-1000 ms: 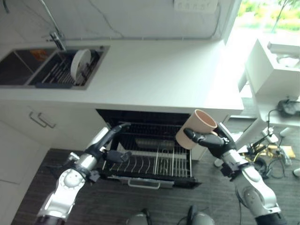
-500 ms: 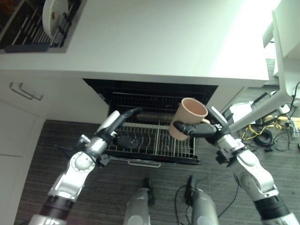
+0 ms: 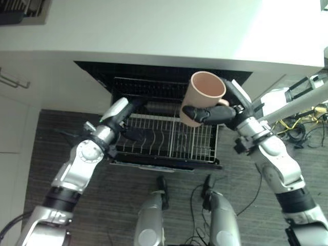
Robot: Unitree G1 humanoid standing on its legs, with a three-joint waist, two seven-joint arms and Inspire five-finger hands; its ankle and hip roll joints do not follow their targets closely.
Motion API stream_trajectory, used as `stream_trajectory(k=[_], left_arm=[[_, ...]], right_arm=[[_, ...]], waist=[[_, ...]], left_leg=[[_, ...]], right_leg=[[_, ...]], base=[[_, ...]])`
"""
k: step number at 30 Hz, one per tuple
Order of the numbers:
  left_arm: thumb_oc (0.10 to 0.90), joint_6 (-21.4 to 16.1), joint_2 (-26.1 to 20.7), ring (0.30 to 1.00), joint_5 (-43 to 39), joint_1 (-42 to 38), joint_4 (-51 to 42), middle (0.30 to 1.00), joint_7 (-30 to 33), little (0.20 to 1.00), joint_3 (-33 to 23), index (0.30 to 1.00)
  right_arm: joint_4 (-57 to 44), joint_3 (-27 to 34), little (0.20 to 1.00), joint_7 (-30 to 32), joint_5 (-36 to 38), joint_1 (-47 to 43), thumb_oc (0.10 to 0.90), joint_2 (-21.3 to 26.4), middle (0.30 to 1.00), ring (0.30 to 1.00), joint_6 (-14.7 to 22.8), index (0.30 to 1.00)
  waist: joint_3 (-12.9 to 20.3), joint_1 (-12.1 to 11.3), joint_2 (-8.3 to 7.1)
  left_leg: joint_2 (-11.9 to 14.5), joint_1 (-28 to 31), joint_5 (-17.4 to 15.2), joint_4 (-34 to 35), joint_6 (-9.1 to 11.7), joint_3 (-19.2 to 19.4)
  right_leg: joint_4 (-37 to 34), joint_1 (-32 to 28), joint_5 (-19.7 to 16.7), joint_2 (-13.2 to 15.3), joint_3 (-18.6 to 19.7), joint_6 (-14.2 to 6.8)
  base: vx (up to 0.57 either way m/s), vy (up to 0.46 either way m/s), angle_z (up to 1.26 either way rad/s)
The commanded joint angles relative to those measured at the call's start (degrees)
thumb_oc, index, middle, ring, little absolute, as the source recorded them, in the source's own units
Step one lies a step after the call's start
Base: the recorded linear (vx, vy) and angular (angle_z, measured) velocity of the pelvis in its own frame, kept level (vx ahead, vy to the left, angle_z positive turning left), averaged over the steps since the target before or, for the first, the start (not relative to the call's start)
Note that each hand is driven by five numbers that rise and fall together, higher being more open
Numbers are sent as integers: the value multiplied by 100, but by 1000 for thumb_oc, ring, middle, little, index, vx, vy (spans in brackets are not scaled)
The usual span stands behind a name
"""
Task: Place the dishes in the dishwasher.
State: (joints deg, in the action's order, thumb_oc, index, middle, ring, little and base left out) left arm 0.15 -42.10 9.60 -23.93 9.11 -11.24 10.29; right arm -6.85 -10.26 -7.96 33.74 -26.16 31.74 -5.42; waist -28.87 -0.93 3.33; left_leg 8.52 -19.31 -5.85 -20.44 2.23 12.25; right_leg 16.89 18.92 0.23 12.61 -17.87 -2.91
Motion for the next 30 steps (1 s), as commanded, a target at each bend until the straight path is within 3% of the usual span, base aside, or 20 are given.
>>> stream_trajectory(k=[1, 13, 18, 20, 30], left_arm=[[800, -67, -541, 900, 219, -272, -279, 900, -53, 900, 73, 900], [800, 717, -451, 900, 579, -343, 598, 900, -986, 900, 946, 900], [800, 1002, -397, 900, 526, -230, 546, 900, -1991, 900, 1220, 900], [800, 1337, -377, 900, 262, -81, 291, 900, -2885, 900, 1233, 900], [800, 2262, -412, 900, 94, 617, -521, 900, -5007, 900, 1303, 900]], right_arm=[[-698, 202, 300, -96, -12, -411, 400, -70, 300, 300, 523, 300], [-784, 120, 300, -288, 13, -561, 400, 48, 300, 300, 440, 300], [-774, 92, 300, -334, 54, -525, 400, 116, 300, 300, 445, 300], [-775, 109, 300, -365, 66, -465, 400, 178, 300, 300, 468, 300], [-836, 235, 300, -428, 185, -271, 400, 447, 300, 300, 467, 300]], waist=[[540, -10, -154], [516, 102, -185], [524, 136, -165], [513, 143, -130], [489, 146, -26]], left_leg=[[165, 168, 101, 325, 500, -454], [227, 178, 107, 325, 514, -306], [268, 224, 97, 325, 519, -225], [285, 259, 91, 325, 524, -183], [304, 306, 65, 325, 533, -111]], right_leg=[[30, -390, 334, 551, 450, -823], [30, -295, 287, 538, 553, -881], [30, -300, 285, 539, 577, -899], [30, -325, 288, 547, 569, -904], [30, -370, 306, 562, 523, -904]], base=[[0, 0, 0], [-5, 11, 0], [2, 19, -8], [-7, 27, -10], [-7, 4, 0]])
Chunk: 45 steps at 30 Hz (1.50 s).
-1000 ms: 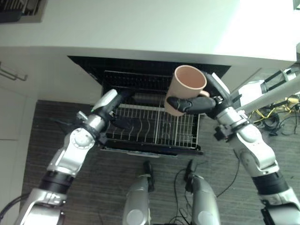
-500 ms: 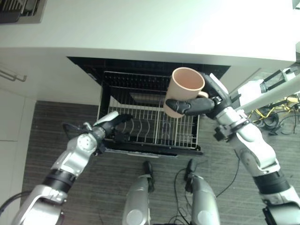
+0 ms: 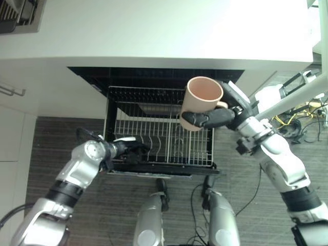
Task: Place the dishes in the dishwasher.
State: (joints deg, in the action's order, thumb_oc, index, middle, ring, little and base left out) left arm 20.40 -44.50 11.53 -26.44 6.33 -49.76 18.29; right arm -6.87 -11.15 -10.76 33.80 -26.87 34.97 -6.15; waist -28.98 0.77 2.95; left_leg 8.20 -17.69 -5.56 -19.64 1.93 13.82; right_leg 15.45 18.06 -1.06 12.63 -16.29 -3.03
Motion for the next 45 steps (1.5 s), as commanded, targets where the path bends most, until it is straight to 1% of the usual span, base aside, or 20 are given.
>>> stream_trajectory(k=[1, 3, 8, 10, 12, 13, 15, 17, 19, 20, 22, 23, 24, 25, 28, 32, 35, 39, 43, 45], left_arm=[[800, 331, -142, 900, -81, 1018, -323, 900, -1396, 900, 562, 900], [740, 464, -116, 811, -40, 1250, -390, 811, -1800, 811, 656, 811], [714, 566, -87, 771, -96, 1484, -382, 771, -2082, 771, 843, 771], [723, 553, -87, 785, -135, 1504, -348, 785, -2015, 785, 900, 785], [756, 520, -65, 834, -168, 1553, -318, 834, -1740, 834, 932, 834], [800, 480, -52, 900, -162, 1579, -312, 900, -1587, 900, 919, 900], [800, 420, -44, 900, -166, 1590, -314, 900, -1289, 900, 894, 900], [800, 281, -48, 900, -181, 1593, -303, 900, -588, 900, 814, 900], [800, 58, -88, 900, -265, 1557, -299, 900, 56, 900, 650, 900], [800, 20, -112, 900, -301, 1552, -322, 900, 202, 900, 584, 900], [800, -211, -271, 900, -712, 1536, -545, 900, 1008, 900, 86, 900], [800, -328, -397, 900, -1071, 1509, -712, 900, 1419, 900, -353, 900], [800, -363, -479, 900, -1238, 1478, -775, 900, 1480, 900, -597, 900], [800, -391, -505, 900, -1292, 1474, -791, 900, 1512, 900, -660, 900], [800, -674, -706, 900, -1596, 1429, -879, 900, 1866, 900, -1116, 900], [800, -1279, -890, 900, -2038, 1397, -976, 900, 2584, 900, -1720, 900], [800, -1702, -857, 900, -2125, 1469, -1143, 900, 2801, 900, -2112, 900], [800, -1886, -824, 900, -2123, 1416, -1285, 900, 2855, 900, -2274, 900], [800, -1865, -818, 900, -1981, 1396, -1488, 900, 2657, 900, -2359, 900], [800, -1735, -844, 900, -2027, 1375, -1613, 900, 2468, 900, -2346, 900]], right_arm=[[-819, 332, 300, -154, 190, -173, 400, 149, 300, 300, 536, 300], [-782, 324, 300, -167, 215, -124, 400, 196, 300, 300, 533, 300], [-659, 303, 300, -201, 278, -105, 400, 274, 300, 300, 554, 300], [-614, 289, 300, -208, 287, -111, 400, 292, 300, 300, 560, 300], [-558, 277, 300, -210, 246, -60, 400, 308, 300, 300, 584, 300], [-540, 288, 300, -204, 216, -30, 400, 302, 300, 300, 597, 300], [-520, 295, 300, -181, 155, 4, 400, 290, 300, 300, 620, 300], [-479, 310, 300, -135, 94, 42, 400, 273, 300, 300, 630, 300], [-467, 334, 300, -63, 51, 73, 400, 264, 300, 300, 634, 300], [-464, 342, 300, -40, 48, 98, 400, 268, 300, 300, 643, 300], [-508, 414, 300, 99, 29, 242, 400, 306, 300, 300, 667, 300], [-530, 496, 300, 132, 14, 354, 400, 315, 300, 300, 697, 300], [-540, 537, 300, 149, 5, 407, 400, 315, 300, 300, 720, 300], [-545, 545, 300, 155, 3, 414, 400, 314, 300, 300, 726, 300], [-502, 646, 300, 203, -4, 469, 400, 314, 300, 300, 790, 300], [-471, 738, 300, 322, -16, 427, 400, 304, 300, 300, 768, 300], [-534, 810, 300, 371, -88, 439, 400, 224, 300, 300, 703, 300], [-492, 829, 300, 389, -105, 338, 400, 188, 300, 300, 608, 300], [-540, 868, 300, 390, -139, 402, 400, 146, 300, 300, 578, 300], [-562, 891, 300, 433, -89, 404, 400, 158, 300, 300, 550, 300]], waist=[[505, -23, 16], [509, -17, 21], [533, -8, 27], [534, -6, 30], [539, -6, 36], [546, -10, 38], [553, -18, 42], [552, -38, 50], [564, -68, 51], [567, -80, 52], [582, -152, 63], [586, -189, 56], [591, -213, 56], [593, -215, 54], [607, -276, 53], [612, -364, 54], [658, -410, 48], [718, -430, 40], [786, -437, 33], [819, -430, 30]], left_leg=[[339, 156, 31, 245, 560, -257], [339, 231, -29, 245, 563, -246], [352, 231, -8, 245, 560, -227], [354, 240, -5, 245, 562, -221], [348, 282, -48, 245, 565, -229], [345, 285, -50, 245, 561, -236], [337, 253, -10, 245, 550, -247], [331, 282, -42, 245, 557, -264], [320, 235, 7, 245, 546, -289], [316, 258, -29, 245, 554, -296], [299, 253, -16, 245, 554, -333], [288, 257, -6, 245, 557, -363], [282, 257, 0, 245, 556, -376], [280, 230, 39, 245, 547, -380], [260, 213, 50, 245, 544, -421], [216, 219, 37, 245, 540, -487], [193, 224, 33, 245, 530, -507], [196, 229, 28, 245, 536, -504], [205, 246, 15, 245, 534, -496], [213, 255, 14, 245, 538, -489]], right_leg=[[173, -298, 442, 560, 357, -892], [173, -371, 493, 557, 343, -910], [173, -380, 486, 545, 328, -902], [173, -394, 490, 541, 317, -900], [173, -440, 530, 545, 304, -911], [173, -448, 532, 545, 304, -911], [173, -424, 500, 544, 304, -897], [173, -471, 539, 550, 294, -906], [173, -442, 506, 553, 295, -889], [173, -473, 541, 557, 289, -900], [173, -510, 546, 577, 261, -895], [173, -538, 550, 588, 241, -898], [173, -553, 553, 593, 228, -897], [173, -528, 519, 593, 227, -885], [173, -550, 516, 606, 188, -877], [173, -609, 539, 635, 107, -861], [173, -629, 541, 646, 63, -843], [173, -643, 546, 659, 36, -839], [173, -660, 551, 671, 8, -844], [173, -668, 550, 669, -2, -847]], base=[[0, 0, 0], [0, 0, 0], [0, 0, 0], [0, 0, 0], [35, 4, -1], [0, 0, 0], [0, 0, 0], [18, 1, 0], [0, 0, 0], [0, 0, 0], [56, -22, 4], [76, -37, 3], [19, -30, 3], [5, -24, 5], [12, -26, 12], [2, -17, 9], [12, -6, 7], [-13, 3, 5], [0, 0, 0], [0, 0, 0]])
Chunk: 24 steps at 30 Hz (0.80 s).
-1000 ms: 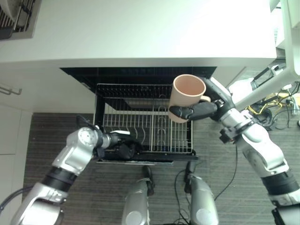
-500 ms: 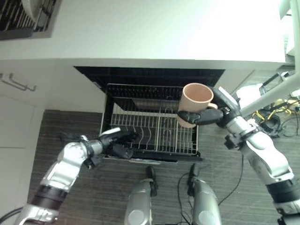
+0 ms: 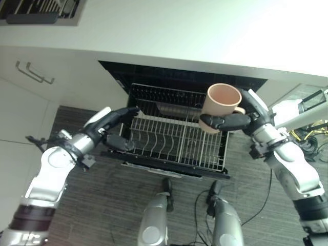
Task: Place the dishes in the dishwasher.
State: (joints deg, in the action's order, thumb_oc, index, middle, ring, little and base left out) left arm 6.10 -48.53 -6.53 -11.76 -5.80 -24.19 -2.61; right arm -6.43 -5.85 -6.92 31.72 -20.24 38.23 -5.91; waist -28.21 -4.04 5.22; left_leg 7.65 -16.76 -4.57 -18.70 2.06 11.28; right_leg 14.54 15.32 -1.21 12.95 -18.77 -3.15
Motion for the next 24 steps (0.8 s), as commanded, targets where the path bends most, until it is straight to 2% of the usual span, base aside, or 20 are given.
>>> stream_trajectory(k=[1, 3, 7, 12, 20, 24], left_arm=[[800, -283, -441, 900, -242, -95, -409, 900, -123, 900, -255, 900], [800, 168, -448, 900, -402, -145, -498, 900, -661, 900, -180, 900], [800, 728, -473, 900, -602, -5, -792, 900, -1509, 900, -74, 900], [800, 1094, -745, 900, -206, 67, -961, 900, -1932, 900, 75, 900], [800, 1182, -1036, 900, 197, 162, -1002, 900, -2101, 900, 31, 900], [800, 943, -1114, 900, 583, 225, -963, 900, -1830, 900, -17, 900]], right_arm=[[-612, 365, 300, 52, 120, -259, 400, -166, 300, 300, 519, 300], [-618, 391, 300, 79, 136, -231, 400, -159, 300, 300, 522, 300], [-676, 440, 300, 97, 231, -124, 400, -79, 300, 300, 522, 300], [-597, 398, 300, 105, 380, -65, 400, 143, 300, 300, 601, 300], [-621, 476, 300, 117, 523, 120, 400, 286, 300, 300, 662, 300], [-594, 470, 300, 141, 501, 170, 400, 306, 300, 300, 749, 300]], waist=[[746, 54, -197], [773, 73, -191], [796, 99, -171], [812, 154, -130], [853, 181, -108], [877, 168, -105]], left_leg=[[269, 164, -85, 151, 525, -233], [281, 184, -93, 151, 523, -218], [304, 218, -91, 151, 526, -184], [336, 259, -90, 151, 536, -112], [343, 313, -106, 151, 536, -75], [338, 325, -112, 151, 531, -70]], right_leg=[[265, -395, 565, 635, 246, -835], [265, -403, 568, 627, 252, -840], [265, -406, 549, 624, 254, -848], [265, -405, 549, 611, 293, -848], [265, -441, 554, 604, 290, -869], [265, -446, 555, 609, 292, -872]], base=[[0, 0, 0], [0, 0, 0], [0, 0, 0], [-1, 7, 0], [1, 1, -1], [0, 0, 0]])
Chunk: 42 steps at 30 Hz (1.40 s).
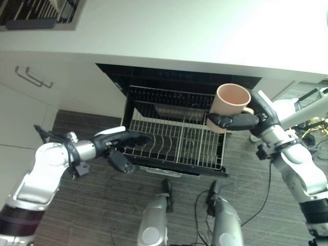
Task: Place the dishes in the dishwasher.
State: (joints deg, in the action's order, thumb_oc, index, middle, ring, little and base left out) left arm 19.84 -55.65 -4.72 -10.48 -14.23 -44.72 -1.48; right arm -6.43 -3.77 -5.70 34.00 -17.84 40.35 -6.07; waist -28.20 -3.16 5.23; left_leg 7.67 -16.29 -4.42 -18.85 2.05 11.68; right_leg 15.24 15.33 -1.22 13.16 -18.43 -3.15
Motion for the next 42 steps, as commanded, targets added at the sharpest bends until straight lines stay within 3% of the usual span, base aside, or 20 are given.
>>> stream_trajectory(k=[1, 2, 4, 5, 29, 30, 32, 42], left_arm=[[800, -489, -411, 900, 456, 111, -111, 900, 297, 900, -141, 900], [800, -516, -413, 900, 469, 119, -102, 900, 318, 900, -145, 900], [800, -1030, -424, 900, 605, 214, 3, 900, 785, 900, -271, 900], [800, -1049, -430, 900, 588, 221, 10, 900, 783, 900, -280, 900], [800, -1001, -180, 900, 1103, 475, 9, 900, 204, 900, -16, 900], [800, -886, -58, 900, 1418, 279, 233, 900, 87, 900, 596, 900], [800, -919, 43, 900, 1600, 0, 526, 900, 83, 900, 1034, 900], [800, -1158, 366, 900, 2090, -614, 1271, 900, 818, 900, 1836, 900]], right_arm=[[-595, 261, 300, 29, 273, -64, 400, 95, 300, 300, 779, 300], [-596, 259, 300, 33, 272, -61, 400, 94, 300, 300, 785, 300], [-635, 297, 300, 64, 211, -37, 400, 64, 300, 300, 765, 300], [-639, 302, 300, 61, 212, -34, 400, 64, 300, 300, 760, 300], [-500, 276, 300, 75, 112, 151, 400, -134, 300, 300, 800, 300], [-114, -73, 300, 284, 33, -106, 400, -264, 300, 300, 823, 300], [274, -209, 300, 406, 61, -375, 400, -290, 300, 300, 862, 300], [1224, -547, 300, 669, -65, -1083, 400, -542, 300, 300, 730, 300]], waist=[[876, 77, -107], [878, 77, -108], [877, 64, -116], [876, 65, -117], [870, 106, -144], [844, 128, -175], [824, 76, -175], [841, 2, -235]], left_leg=[[336, 278, -128, 166, 531, -111], [335, 279, -128, 166, 531, -111], [325, 286, -139, 166, 531, -125], [325, 287, -140, 166, 532, -126], [323, 311, -169, 166, 493, -54], [317, 382, -231, 166, 474, -13], [317, 388, -223, 166, 464, -8], [281, 369, -205, 166, 435, -56]], right_leg=[[195, -448, 555, 589, 258, -873], [195, -448, 555, 589, 259, -874], [195, -455, 555, 592, 267, -886], [195, -455, 554, 592, 268, -887], [195, -423, 507, 584, 298, -913], [195, -497, 542, 575, 290, -929], [195, -516, 545, 565, 276, -915], [195, -507, 500, 558, 249, -892]], base=[[0, 0, 0], [0, 0, 0], [0, 0, 0], [0, 0, 0], [0, 0, 0], [0, 0, 0], [-15, -17, 0], [0, 0, 0]])
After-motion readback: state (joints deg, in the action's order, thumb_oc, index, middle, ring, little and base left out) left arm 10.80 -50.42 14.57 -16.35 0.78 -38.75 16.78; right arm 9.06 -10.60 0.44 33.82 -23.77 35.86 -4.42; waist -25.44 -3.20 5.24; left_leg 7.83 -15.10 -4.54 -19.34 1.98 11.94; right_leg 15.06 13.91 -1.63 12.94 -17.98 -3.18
